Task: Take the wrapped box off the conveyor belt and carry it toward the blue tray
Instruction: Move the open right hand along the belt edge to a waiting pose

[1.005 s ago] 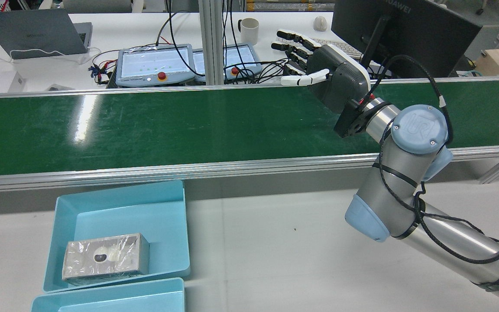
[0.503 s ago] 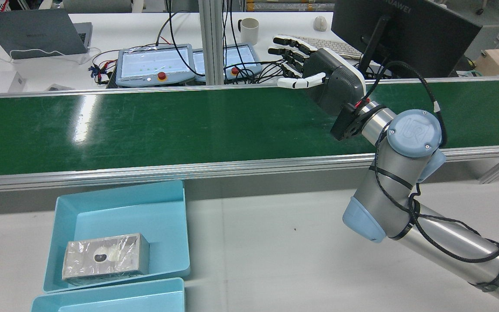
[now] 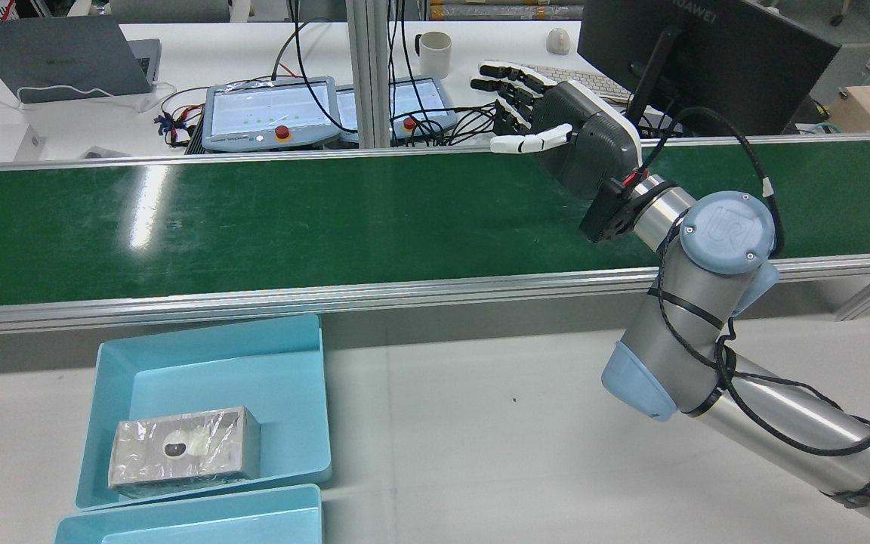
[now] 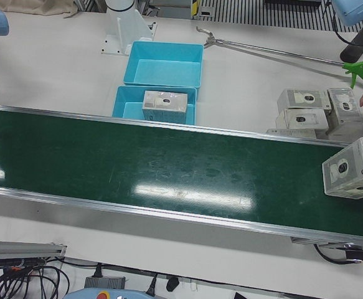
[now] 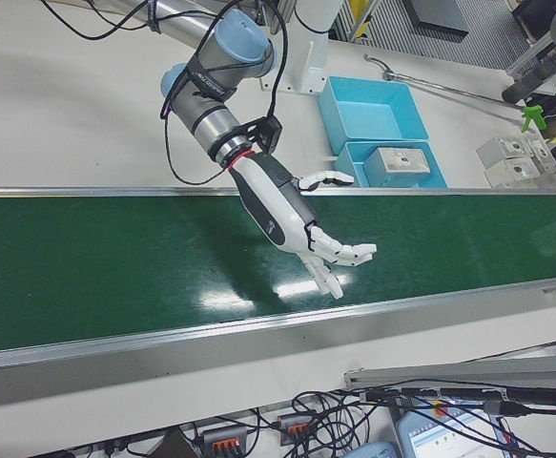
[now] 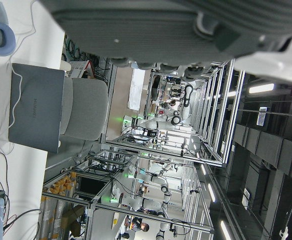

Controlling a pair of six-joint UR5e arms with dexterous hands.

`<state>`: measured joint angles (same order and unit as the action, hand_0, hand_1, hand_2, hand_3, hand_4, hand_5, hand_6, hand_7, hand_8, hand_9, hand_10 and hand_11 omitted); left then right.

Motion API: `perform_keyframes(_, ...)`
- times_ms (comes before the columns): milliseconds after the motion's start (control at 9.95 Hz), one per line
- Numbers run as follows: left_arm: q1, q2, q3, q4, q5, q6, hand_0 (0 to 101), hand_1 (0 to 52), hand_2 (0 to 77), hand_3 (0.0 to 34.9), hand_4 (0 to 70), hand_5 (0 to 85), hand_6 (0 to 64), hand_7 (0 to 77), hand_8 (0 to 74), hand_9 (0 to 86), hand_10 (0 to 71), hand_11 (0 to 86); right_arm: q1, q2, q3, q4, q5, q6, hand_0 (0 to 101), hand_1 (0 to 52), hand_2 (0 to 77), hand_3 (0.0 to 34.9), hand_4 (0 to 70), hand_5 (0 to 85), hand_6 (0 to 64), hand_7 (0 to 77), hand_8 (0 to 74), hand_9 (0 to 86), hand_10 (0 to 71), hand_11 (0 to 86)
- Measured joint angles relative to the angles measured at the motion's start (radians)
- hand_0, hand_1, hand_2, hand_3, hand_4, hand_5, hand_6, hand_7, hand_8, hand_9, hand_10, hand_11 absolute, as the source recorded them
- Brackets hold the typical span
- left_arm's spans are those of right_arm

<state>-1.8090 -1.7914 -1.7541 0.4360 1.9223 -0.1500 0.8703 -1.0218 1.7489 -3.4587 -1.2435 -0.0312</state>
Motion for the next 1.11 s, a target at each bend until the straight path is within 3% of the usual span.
perform_keyframes(101,0.000,0.000,0.000,0.000,0.000,0.000,0,0.0,1.1,0.0,0.0,1.1,0.0,0.5,0.5,0.0,0.5,0.0,0.002,-0.010,0.006,0.002,0.002,0.000,51,18.0,19.6,5.3,10.4,24.5,5.5,22.4,0.0,4.9,0.0,1.6)
perform_keyframes(302,0.000,0.000,0.000,0.000,0.000,0.000,0,0.0,1.1,0.0,0.0,1.1,0.0,0.5,0.5,0.0,0.5,0.0,0.004,-0.049,0.023,0.004,0.007,-0.001,51,18.0,19.6,5.3,10.4,24.5,5.5,22.4,0.0,4.9,0.0,1.6)
perform_keyframes(402,0.000,0.000,0.000,0.000,0.000,0.000,0,0.0,1.1,0.0,0.0,1.1,0.0,0.5,0.5,0.0,0.5,0.0,0.010,-0.071,0.032,0.004,0.008,-0.001,51,21.3,25.6,5.4,14.7,26.2,6.0,24.5,0.0,6.5,0.5,1.6)
perform_keyframes(603,0.000,0.000,0.000,0.000,0.000,0.000,0,0.0,1.1,0.0,0.0,1.1,0.0,0.5,0.5,0.0,0.5,0.0,0.035,-0.106,0.041,0.003,0.009,0.001,53,24.0,25.1,4.9,15.3,26.7,7.6,25.6,0.0,6.5,0.5,1.6)
perform_keyframes(704,0.000,0.000,0.000,0.000,0.000,0.000,0,0.0,1.1,0.0,0.0,1.1,0.0,0.5,0.5,0.0,0.5,0.0,0.050,-0.116,0.043,0.002,0.010,0.003,54,24.0,26.7,4.6,17.5,29.5,9.8,30.5,0.0,8.2,2.7,1.6)
perform_keyframes(804,0.000,0.000,0.000,0.000,0.000,0.000,0,0.0,1.1,0.0,0.0,1.1,0.0,0.5,0.5,0.0,0.5,0.0,0.064,-0.126,0.046,0.001,0.012,0.004,55,26.2,29.5,0.3,22.9,35.5,13.1,35.5,0.0,10.4,4.4,10.4)
perform_keyframes(905,0.000,0.000,0.000,0.000,0.000,0.000,0,0.0,1.1,0.0,0.0,1.1,0.0,0.5,0.5,0.0,0.5,0.0,0.073,-0.134,0.048,0.001,0.012,0.004,55,26.2,29.5,0.3,22.9,35.5,13.1,35.5,0.0,10.4,4.4,10.4)
perform_keyframes(1005,0.000,0.000,0.000,0.000,0.000,0.000,0,0.0,1.1,0.0,0.0,1.1,0.0,0.5,0.5,0.0,0.0,0.0,0.078,-0.139,0.049,0.000,0.013,0.005,56,25.6,33.3,1.3,25.1,41.5,18.5,43.6,7.1,14.7,7.6,12.5)
perform_keyframes(1106,0.000,0.000,0.000,0.000,0.000,0.000,0,0.0,1.1,0.0,0.0,1.1,0.0,0.5,0.5,0.0,0.5,0.0,0.081,-0.146,0.050,0.000,0.013,0.006,56,25.6,33.3,1.3,25.1,41.5,18.5,43.6,7.1,14.7,7.6,12.5)
